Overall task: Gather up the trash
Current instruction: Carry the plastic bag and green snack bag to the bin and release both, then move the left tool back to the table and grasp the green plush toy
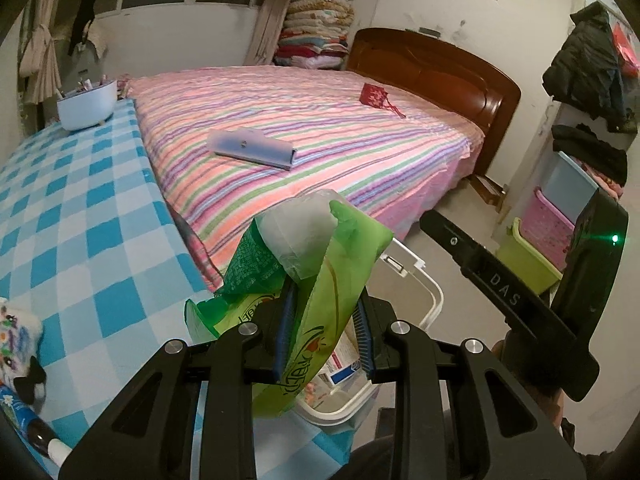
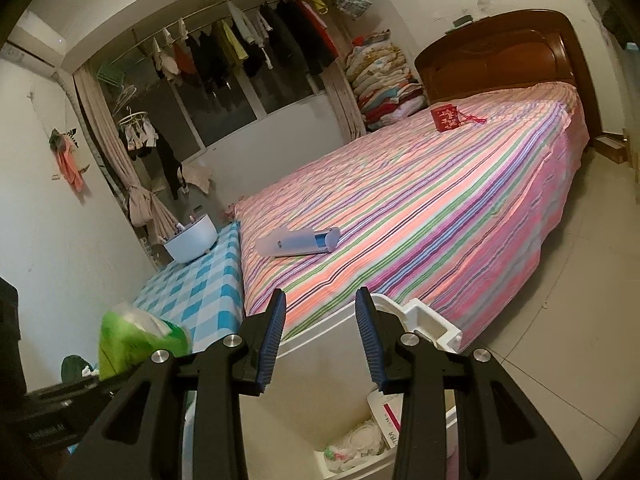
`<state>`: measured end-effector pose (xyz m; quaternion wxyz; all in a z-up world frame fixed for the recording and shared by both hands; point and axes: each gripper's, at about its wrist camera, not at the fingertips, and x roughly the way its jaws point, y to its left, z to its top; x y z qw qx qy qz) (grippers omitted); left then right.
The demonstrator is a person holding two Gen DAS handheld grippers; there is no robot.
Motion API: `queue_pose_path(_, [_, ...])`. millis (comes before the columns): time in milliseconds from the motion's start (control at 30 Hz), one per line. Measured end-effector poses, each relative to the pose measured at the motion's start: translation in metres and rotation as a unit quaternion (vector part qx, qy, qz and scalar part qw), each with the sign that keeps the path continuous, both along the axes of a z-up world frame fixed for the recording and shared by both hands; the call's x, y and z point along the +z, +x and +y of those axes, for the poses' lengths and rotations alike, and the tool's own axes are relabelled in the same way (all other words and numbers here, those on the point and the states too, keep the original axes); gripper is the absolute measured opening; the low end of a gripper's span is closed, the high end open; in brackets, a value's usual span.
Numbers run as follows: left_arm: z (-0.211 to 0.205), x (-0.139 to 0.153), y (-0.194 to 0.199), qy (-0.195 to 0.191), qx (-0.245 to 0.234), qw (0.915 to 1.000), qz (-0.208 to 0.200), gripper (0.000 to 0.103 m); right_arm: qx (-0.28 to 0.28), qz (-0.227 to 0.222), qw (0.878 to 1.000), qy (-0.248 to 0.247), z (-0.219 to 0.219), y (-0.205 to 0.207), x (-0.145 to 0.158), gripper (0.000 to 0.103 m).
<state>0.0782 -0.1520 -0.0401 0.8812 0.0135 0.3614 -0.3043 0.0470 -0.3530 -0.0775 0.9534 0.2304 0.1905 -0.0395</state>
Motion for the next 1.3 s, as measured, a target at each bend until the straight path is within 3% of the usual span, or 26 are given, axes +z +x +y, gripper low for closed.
queue_pose_path(233, [-0.009, -0.002, -0.004, 0.002, -0.016, 0.9999, -0.005, 0.028, -0.006, -0.004, 1.000, 0.004, -0.001, -0.002, 0.000, 0.036])
queue_pose_path(333, [-0.011, 0.000, -0.007, 0.004, -0.017, 0.9998, -0.012, 0.036, -0.007, -0.005, 1.000, 0.003, 0.000, -0.002, 0.001, 0.036])
queue_pose_path(400, [-0.009, 0.002, -0.009, 0.004, -0.009, 0.9997, -0.022, 0.061, -0.008, -0.005, 1.000, 0.003, -0.001, -0.002, 0.001, 0.036])
queue_pose_path(467, [-0.007, 0.007, -0.012, 0.004, -0.002, 0.9994, -0.035, 0.078, -0.009, -0.005, 1.000, 0.004, -0.001, -0.002, 0.002, 0.036])
queue_pose_path(600, [0.004, 0.022, -0.019, 0.001, 0.029, 0.9969, -0.074, 0.088, -0.012, -0.006, 1.000, 0.006, -0.002, -0.003, 0.001, 0.036])
queue_pose_path(767, [0.022, 0.032, -0.013, -0.018, 0.054, 0.9963, -0.065, 0.088, -0.012, -0.007, 1.000, 0.008, -0.001, -0.002, 0.001, 0.036])
queue_pose_path(900, [0.035, 0.036, -0.009, -0.013, 0.076, 0.9950, -0.063, 0.088, -0.006, -0.010, 1.000, 0.010, 0.005, 0.000, 0.002, 0.041])
queue_pose_path(1300, [0.086, 0.054, -0.014, -0.018, 0.131, 0.9883, -0.077, 0.088, 0.042, -0.009, 0.999, 0.008, 0.043, 0.019, 0.006, 0.041])
